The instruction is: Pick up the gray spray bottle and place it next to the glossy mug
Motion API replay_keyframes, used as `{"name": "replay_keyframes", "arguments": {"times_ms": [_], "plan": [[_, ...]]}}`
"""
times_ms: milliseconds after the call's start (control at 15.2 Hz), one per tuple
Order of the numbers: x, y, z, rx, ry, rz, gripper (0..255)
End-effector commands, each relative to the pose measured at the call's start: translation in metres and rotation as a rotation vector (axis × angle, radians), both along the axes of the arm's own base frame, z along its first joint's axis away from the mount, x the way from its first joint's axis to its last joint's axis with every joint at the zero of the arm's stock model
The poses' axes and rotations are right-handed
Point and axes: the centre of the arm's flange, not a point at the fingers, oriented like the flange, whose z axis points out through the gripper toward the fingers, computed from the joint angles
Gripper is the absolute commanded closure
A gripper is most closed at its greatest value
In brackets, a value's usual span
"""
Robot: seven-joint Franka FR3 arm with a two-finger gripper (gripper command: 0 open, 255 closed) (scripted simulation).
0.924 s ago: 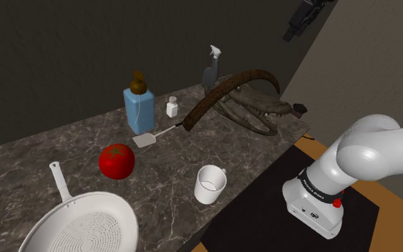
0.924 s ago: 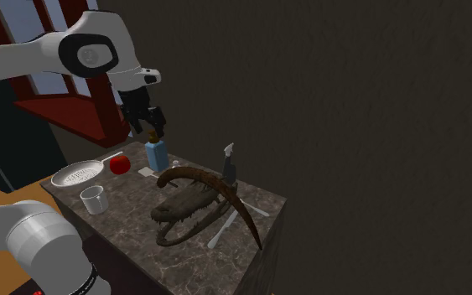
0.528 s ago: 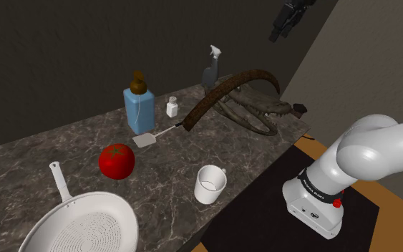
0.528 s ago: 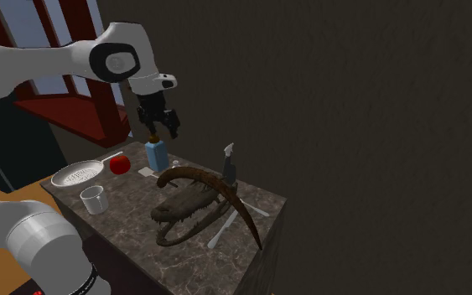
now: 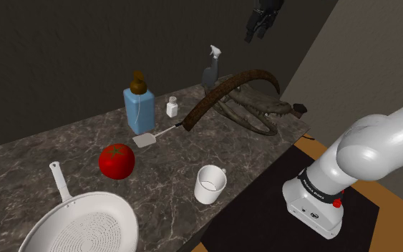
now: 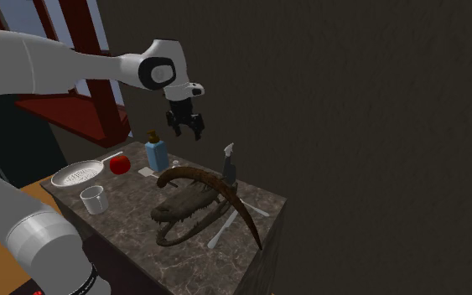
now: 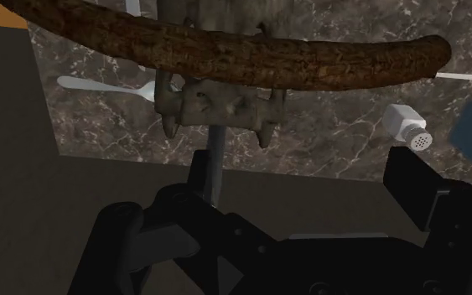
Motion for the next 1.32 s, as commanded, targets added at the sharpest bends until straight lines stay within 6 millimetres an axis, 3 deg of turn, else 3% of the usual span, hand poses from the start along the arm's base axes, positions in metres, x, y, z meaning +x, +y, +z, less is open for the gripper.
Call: {"name": "replay_keyframes", "arguments": {"times_ms": [0, 990, 1254], "plan": [[0.024, -0.006, -0.014, 0.000, 0.009, -0.004, 0], [0.204, -0.051, -0.104, 0.004, 0.073, -0.031, 0], [0.210, -0.052, -0.123, 0.004, 0.075, -0.032, 0]]}}
